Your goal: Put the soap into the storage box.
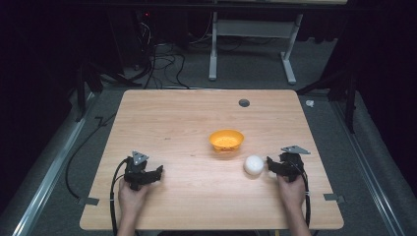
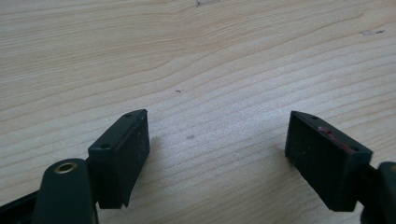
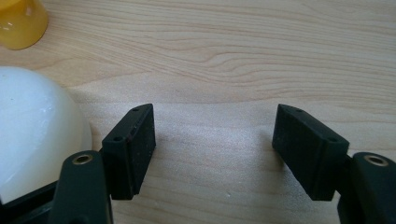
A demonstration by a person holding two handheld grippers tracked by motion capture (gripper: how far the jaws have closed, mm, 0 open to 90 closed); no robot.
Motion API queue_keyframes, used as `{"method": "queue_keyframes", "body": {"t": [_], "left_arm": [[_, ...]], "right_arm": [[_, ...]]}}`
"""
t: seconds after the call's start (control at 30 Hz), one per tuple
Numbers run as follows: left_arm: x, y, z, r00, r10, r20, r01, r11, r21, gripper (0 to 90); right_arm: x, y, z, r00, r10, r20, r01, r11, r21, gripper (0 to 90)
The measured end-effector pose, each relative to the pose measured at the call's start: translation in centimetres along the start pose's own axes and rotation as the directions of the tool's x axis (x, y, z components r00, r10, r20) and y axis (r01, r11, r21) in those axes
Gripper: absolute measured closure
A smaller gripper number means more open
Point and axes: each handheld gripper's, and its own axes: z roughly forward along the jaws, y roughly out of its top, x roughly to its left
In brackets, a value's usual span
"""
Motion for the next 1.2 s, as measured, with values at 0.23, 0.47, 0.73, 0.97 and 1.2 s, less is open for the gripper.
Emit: {"method": "queue_keyframes", "body": {"t": [0.23,0.47,0.73,0.97,1.2], "left_arm": [[0.01,0.0,-0.01,1.0,-0.001,0.001,0.001,1.0,0.0,22.3],[0.01,0.01,-0.01,1.0,-0.001,0.001,0.001,1.0,0.0,22.3],[0.01,0.01,-0.01,1.0,-0.001,0.001,0.001,1.0,0.0,22.3],[0.0,0.01,0.0,1.0,0.0,0.001,0.0,1.0,0.0,22.2],[-0.01,0.01,0.0,1.0,0.0,0.0,0.0,1.0,0.001,22.1]], "right_arm": [[0.06,0.02,0.0,1.0,0.005,0.0,-0.005,1.0,0.002,31.1],[0.05,0.02,0.01,1.0,-0.001,-0.007,0.001,1.0,0.001,31.0],[0.04,0.03,0.03,0.9999,-0.004,-0.011,0.004,1.0,0.001,29.9],[0.01,0.03,0.03,0.9999,-0.007,-0.013,0.007,1.0,0.001,30.1],[-0.1,0.11,0.05,0.9998,0.014,-0.011,-0.014,1.0,0.003,28.1]]}}
